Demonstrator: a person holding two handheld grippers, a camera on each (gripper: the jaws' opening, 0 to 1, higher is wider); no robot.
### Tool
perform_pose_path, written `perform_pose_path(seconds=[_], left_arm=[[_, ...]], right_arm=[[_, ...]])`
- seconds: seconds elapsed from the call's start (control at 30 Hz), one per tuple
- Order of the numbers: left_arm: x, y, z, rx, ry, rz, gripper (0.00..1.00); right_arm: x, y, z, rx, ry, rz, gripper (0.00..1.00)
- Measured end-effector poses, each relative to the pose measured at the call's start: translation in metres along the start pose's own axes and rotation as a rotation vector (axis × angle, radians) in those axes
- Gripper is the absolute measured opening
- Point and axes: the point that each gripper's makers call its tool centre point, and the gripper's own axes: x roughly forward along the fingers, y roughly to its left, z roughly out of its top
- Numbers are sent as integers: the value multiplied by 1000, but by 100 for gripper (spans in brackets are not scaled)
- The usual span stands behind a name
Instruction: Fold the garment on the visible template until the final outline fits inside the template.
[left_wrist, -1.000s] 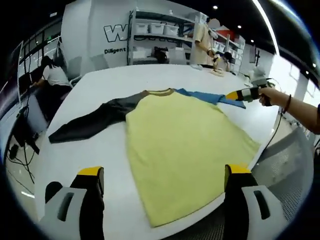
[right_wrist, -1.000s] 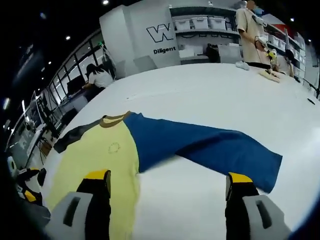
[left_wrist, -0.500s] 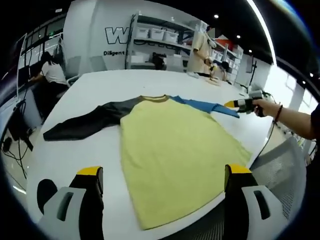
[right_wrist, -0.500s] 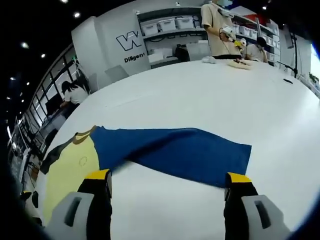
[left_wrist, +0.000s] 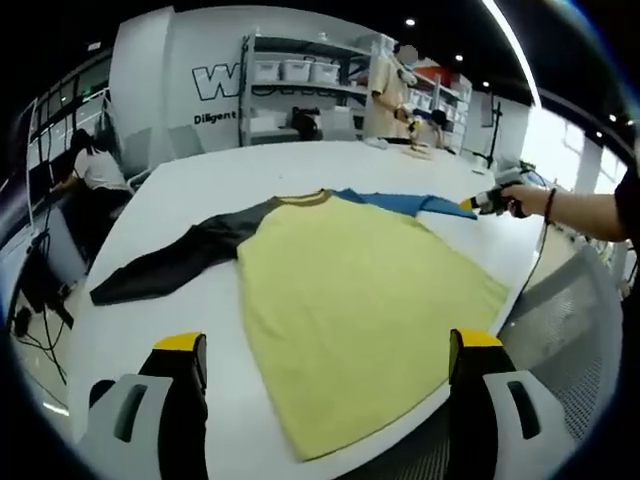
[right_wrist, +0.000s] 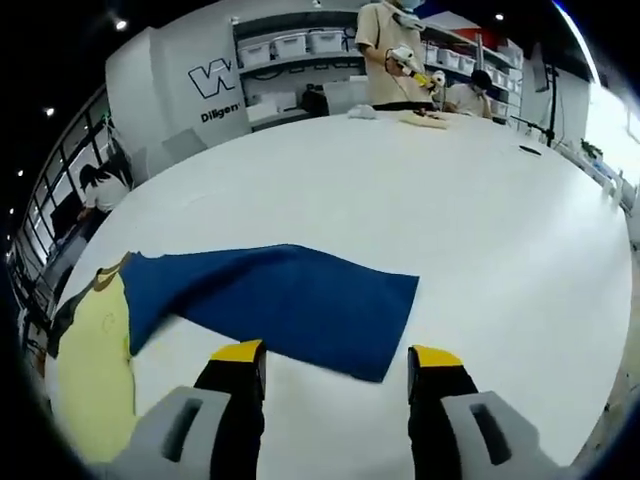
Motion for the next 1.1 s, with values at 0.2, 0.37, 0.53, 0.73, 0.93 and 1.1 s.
perform_pose_path(seconds=[0.2,0.37,0.53,0.73,0.93,1.1], left_arm=[[0,1,-2,-8,7,4,99],[0,2,-3,-8,12,9,99],[-3,5,4,9,-18,32,95],[-2,2,5,32,-16,26,94],[-1,1,0,46,8,25,95],[-1,0,0,67,17,28,95]], right_arm=[[4,-11,-6,-25,25,-54,29],[4,-17,-2,-81,16,-72,19],[9,-20,1,-146,30,-80,0],[13,-25,7,-141,29,-89,0],[19,-36,14,-157,28,-113,0],[25,-45,21,-183,34,-123,0]])
